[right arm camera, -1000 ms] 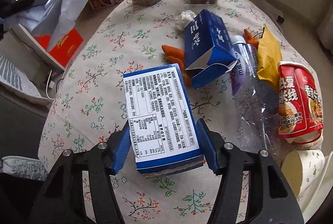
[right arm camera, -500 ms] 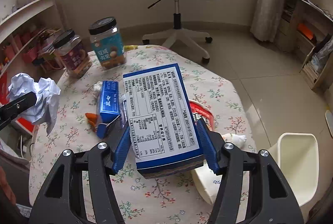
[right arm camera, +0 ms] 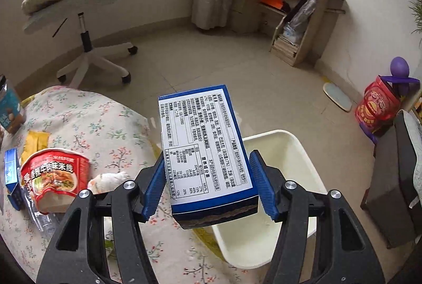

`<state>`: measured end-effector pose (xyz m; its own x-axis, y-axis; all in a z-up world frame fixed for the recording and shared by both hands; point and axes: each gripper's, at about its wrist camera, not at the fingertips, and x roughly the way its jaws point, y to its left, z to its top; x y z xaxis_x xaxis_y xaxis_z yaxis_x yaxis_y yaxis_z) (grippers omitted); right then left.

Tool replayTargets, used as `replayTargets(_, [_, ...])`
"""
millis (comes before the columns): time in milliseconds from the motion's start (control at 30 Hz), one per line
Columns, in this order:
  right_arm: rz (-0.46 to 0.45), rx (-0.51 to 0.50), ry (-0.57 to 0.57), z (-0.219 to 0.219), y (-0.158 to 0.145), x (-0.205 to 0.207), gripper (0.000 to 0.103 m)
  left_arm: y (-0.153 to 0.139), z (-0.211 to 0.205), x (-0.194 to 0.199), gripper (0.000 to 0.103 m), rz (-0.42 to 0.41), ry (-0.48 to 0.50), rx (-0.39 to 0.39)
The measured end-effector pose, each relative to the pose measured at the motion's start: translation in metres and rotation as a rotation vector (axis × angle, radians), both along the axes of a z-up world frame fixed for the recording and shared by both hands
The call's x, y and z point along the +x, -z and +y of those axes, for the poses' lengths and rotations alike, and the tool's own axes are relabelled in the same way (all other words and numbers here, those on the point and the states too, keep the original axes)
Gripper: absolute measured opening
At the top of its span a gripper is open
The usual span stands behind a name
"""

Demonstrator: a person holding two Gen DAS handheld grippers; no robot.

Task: Collect trash
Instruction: 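Release the box into the white bin with the right gripper while the left carries the paper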

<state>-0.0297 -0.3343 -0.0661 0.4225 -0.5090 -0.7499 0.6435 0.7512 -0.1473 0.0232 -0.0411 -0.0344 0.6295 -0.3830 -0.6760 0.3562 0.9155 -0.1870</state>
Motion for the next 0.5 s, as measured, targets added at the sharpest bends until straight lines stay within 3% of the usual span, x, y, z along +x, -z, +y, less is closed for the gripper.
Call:
replayTargets(133, [-0.038, 0.001, 0.087, -0.036, -0.01, -0.022, 0.087, 0.006, -0.044, -0.008, 0.02, 0.017, 0.104, -0.03])
replayTargets(500, [-0.156, -0.039, 0.199, -0.084, -0.04, -0.061, 0.09, 0.046, -0.2, -0.042, 0.02, 0.159, 0.392, -0.088])
